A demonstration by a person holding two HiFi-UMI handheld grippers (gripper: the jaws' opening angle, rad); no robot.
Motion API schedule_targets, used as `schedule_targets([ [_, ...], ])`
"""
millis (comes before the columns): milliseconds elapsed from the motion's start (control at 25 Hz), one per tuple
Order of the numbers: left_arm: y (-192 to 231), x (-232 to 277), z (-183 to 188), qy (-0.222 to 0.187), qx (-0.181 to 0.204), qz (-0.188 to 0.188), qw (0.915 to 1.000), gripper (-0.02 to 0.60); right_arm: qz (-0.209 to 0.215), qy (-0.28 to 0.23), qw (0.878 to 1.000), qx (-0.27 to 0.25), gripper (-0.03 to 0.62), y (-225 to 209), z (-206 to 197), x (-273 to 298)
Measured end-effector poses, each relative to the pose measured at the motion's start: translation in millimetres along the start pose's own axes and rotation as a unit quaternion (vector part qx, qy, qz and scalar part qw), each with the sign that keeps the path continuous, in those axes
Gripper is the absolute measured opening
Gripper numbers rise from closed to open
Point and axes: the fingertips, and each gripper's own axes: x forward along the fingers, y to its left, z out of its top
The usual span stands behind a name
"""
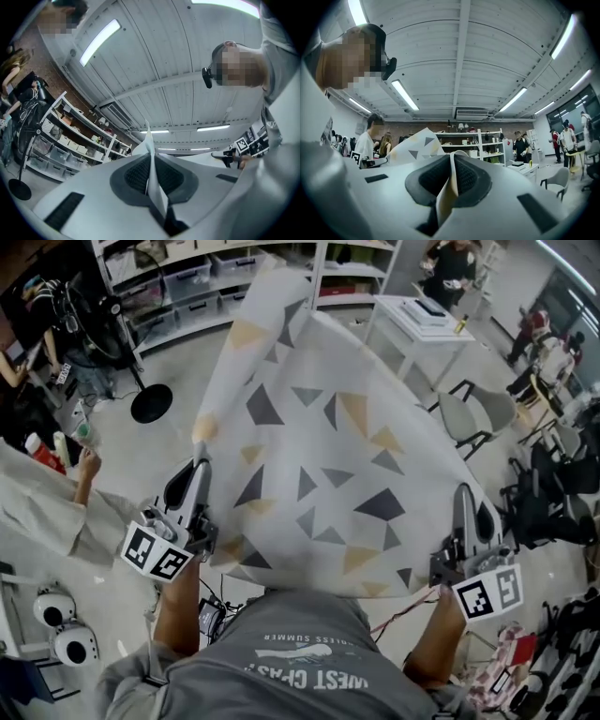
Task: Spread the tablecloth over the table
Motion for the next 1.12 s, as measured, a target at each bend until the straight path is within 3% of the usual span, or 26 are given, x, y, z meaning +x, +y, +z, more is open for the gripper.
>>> schedule_targets([
  [240, 21, 10, -6, 0.007, 0.004, 0.022, 0.9997, 0.020, 0.010, 0.006, 1.000, 0.009, 0.014, -16, -13, 32],
  [560, 72, 77, -50, 0.038, -0.004, 0.040, 0.9985, 0.020, 0.006, 0.033, 0.999, 0.031, 0.014, -77, -46, 108],
  [960, 124, 123, -143, 0.101, -0.041, 0.066, 0.9918, 0.018, 0.001, 0.095, 0.993, 0.067, 0.014, -132, -123, 165],
  [1120, 155, 124, -196, 0.126, -0.059, 0.089, 0.9862, 0.018, 0.005, 0.130, 0.988, 0.077, 0.014, -147, -176, 193],
])
